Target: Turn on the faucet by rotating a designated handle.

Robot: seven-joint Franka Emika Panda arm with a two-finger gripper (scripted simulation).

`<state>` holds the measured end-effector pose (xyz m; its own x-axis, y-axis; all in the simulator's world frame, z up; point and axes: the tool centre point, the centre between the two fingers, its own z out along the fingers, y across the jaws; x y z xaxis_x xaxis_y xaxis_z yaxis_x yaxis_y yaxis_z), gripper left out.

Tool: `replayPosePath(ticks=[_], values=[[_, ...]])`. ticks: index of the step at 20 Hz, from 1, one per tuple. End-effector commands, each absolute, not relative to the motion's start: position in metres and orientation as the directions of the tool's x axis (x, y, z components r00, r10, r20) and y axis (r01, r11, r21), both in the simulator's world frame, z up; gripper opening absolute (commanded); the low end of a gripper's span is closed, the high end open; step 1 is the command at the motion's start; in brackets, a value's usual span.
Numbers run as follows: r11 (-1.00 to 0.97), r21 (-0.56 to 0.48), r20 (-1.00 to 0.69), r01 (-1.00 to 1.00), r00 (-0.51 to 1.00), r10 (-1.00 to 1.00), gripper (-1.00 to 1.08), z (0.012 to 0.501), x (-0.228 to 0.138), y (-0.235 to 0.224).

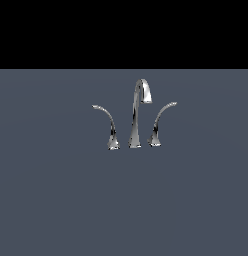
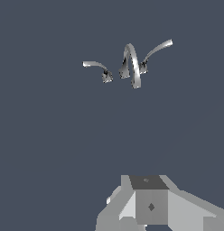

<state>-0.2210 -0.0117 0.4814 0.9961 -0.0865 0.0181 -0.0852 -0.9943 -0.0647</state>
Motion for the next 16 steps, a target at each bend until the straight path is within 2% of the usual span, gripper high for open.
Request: replayPosePath(ticks=[1, 7, 16], values=[[-0.991, -0.063, 0.016, -0.116, 0.993, -0.117, -1.00, 0.480, -0.212, -0.014], [-0.972, -0.057, 0.009, -0.229, 0.973, -0.229, -1.00, 0.471, -0.179, -0.022], [-0.888, -0.043, -0.001, -0.457, 0.889, -0.457, -1.00, 0.442, -0.109, -0.043]])
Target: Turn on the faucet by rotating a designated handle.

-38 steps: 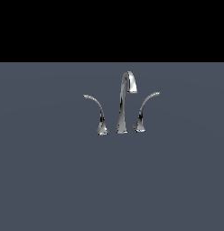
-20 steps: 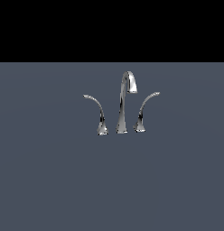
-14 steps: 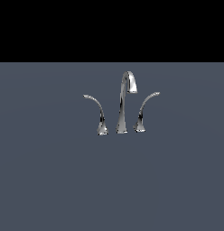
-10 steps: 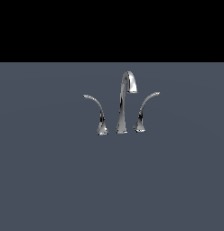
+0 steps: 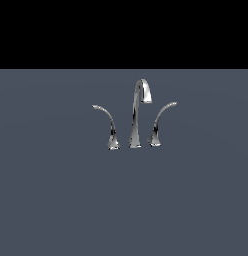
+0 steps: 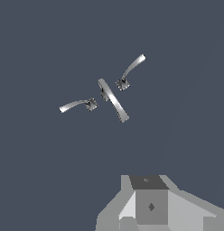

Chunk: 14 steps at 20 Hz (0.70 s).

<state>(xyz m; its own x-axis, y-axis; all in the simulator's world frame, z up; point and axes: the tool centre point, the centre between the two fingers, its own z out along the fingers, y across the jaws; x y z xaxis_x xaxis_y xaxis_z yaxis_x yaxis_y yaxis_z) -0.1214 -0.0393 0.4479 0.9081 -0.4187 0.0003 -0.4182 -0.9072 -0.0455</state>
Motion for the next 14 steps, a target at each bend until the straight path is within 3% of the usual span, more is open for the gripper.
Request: replayPosePath(ticks=[1, 14], values=[[-0.875, -0.041, -0.002, -0.482, 0.876, -0.482, -1.00, 0.437, -0.101, -0.046], [-0.651, -0.021, -0.006, -0.759, 0.651, -0.759, -1.00, 0.361, -0.007, -0.086]])
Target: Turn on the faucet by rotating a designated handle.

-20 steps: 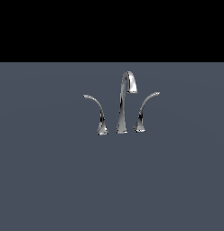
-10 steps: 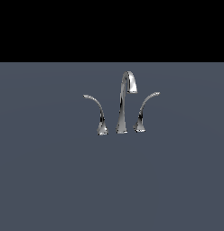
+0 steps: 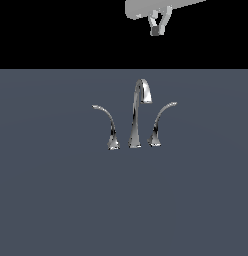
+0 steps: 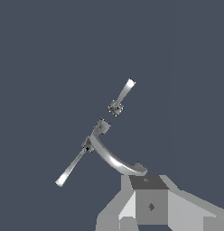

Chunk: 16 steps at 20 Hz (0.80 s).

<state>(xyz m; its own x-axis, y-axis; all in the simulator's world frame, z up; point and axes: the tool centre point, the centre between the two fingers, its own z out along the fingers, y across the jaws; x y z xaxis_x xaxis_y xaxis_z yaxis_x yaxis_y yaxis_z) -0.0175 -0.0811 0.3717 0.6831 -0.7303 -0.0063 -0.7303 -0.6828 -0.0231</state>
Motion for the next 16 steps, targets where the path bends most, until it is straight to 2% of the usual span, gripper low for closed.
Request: replayPosePath(ticks=[1, 16], values=[[-0.630, -0.020, -0.006, -0.776, 0.630, -0.776, -1.00, 0.354, -0.001, -0.090], [-0.285, -0.004, -0.002, -0.958, 0.285, -0.958, -1.00, 0.229, 0.074, -0.140]])
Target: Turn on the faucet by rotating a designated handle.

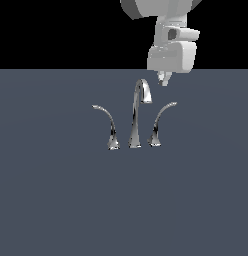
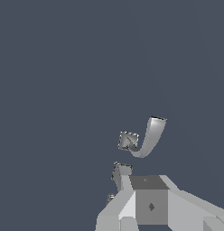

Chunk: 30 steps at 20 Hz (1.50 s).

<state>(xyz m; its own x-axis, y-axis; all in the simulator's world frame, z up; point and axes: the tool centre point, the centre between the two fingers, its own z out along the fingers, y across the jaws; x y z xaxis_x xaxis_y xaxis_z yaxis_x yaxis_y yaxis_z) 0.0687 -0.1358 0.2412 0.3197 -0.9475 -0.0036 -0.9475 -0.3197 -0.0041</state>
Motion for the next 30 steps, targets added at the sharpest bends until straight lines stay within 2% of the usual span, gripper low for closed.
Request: replayPosePath(ticks=[1, 10, 19, 30], values=[[-0.266, -0.003, -0.002, -0.964, 0.266, -0.964, -1.00, 0.222, 0.077, -0.143], [-0.151, 0.000, 0.000, -0.988, 0.151, -0.988, -1.00, 0.177, 0.091, -0.158], [-0.135, 0.001, 0.000, -0.991, 0.135, -0.991, -1.00, 0.171, 0.093, -0.161], [-0.135, 0.000, 0.000, -0.991, 0.135, -0.991, -1.00, 0.170, 0.059, -0.180]])
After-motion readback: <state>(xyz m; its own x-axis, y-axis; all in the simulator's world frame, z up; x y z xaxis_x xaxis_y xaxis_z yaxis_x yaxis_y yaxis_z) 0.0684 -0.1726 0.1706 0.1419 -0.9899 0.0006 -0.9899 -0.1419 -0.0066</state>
